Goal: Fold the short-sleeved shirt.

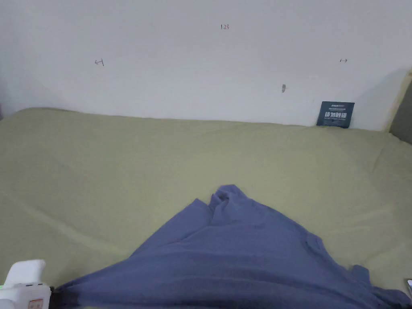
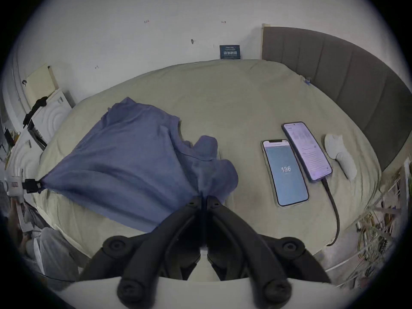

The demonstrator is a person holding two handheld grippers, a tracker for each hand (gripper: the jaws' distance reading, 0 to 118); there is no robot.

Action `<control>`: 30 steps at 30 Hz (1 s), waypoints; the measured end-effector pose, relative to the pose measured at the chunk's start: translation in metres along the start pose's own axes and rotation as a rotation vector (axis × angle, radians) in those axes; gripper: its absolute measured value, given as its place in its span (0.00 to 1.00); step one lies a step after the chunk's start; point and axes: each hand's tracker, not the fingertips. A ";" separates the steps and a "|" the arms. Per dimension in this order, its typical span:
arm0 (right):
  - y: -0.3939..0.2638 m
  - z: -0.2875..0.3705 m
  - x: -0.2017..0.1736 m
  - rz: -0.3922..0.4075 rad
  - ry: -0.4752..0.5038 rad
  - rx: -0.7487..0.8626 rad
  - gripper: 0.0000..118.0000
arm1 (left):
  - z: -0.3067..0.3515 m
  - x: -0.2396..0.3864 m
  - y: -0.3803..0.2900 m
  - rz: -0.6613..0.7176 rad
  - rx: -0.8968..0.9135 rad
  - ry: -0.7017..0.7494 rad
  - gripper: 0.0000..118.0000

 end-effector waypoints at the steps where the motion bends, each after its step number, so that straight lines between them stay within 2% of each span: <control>1: -0.002 0.001 -0.003 0.000 0.006 0.006 0.04 | -0.001 -0.001 0.000 0.002 -0.002 -0.002 0.00; 3: 0.001 -0.001 -0.003 -0.011 0.013 0.012 0.05 | -0.004 -0.004 -0.001 0.026 0.010 -0.013 0.01; 4: 0.001 0.000 -0.004 -0.019 0.014 0.022 0.11 | -0.004 -0.006 0.000 0.032 0.013 -0.023 0.05; 5: 0.001 0.002 -0.006 -0.015 0.001 0.042 0.41 | -0.001 -0.007 0.000 0.045 0.030 -0.024 0.25; 6: 0.002 0.003 -0.007 -0.008 -0.016 0.052 0.73 | 0.003 -0.009 0.001 0.068 0.074 -0.033 0.59; 7: 0.003 0.006 -0.009 -0.009 -0.001 0.056 0.97 | 0.007 -0.007 0.000 0.085 0.076 -0.060 0.92; 8: 0.007 0.018 -0.014 -0.025 -0.024 0.168 1.00 | 0.019 -0.006 0.001 0.142 0.082 -0.110 0.98; 9: 0.007 0.022 -0.020 -0.044 0.043 0.131 1.00 | 0.028 -0.006 0.005 0.181 0.137 -0.148 0.96; 10: 0.011 0.029 -0.029 -0.050 0.035 0.144 1.00 | 0.041 0.001 0.006 0.192 0.139 -0.134 0.96; 12: 0.016 0.046 -0.052 -0.043 0.088 0.227 1.00 | 0.054 0.022 0.005 0.134 0.214 -0.136 0.96; 17: 0.014 0.087 -0.139 0.110 0.092 0.398 0.98 | 0.122 0.088 0.006 0.010 0.331 -0.242 0.93; 18: 0.012 0.093 -0.155 0.132 0.102 0.437 0.93 | 0.130 0.101 0.004 0.011 0.377 -0.227 0.87; 19: 0.010 0.101 -0.172 0.158 0.133 0.479 0.83 | 0.132 0.109 0.000 -0.016 0.444 -0.190 0.73; 21: 0.003 0.112 -0.203 0.184 0.129 0.538 0.35 | 0.142 0.132 -0.009 -0.083 0.552 -0.140 0.21; 22: 0.001 0.114 -0.212 0.200 0.118 0.548 0.13 | 0.144 0.138 -0.013 -0.085 0.592 -0.112 0.00; 23: -0.002 0.116 -0.221 0.209 0.108 0.569 0.06 | 0.138 0.136 -0.020 -0.094 0.607 -0.111 0.00; 24: -0.008 0.119 -0.226 0.205 0.094 0.615 0.06 | 0.139 0.136 -0.024 -0.116 0.645 -0.127 0.00; 30: -0.015 0.123 -0.237 0.221 0.121 0.601 0.05 | 0.128 0.124 -0.029 -0.155 0.594 -0.104 0.00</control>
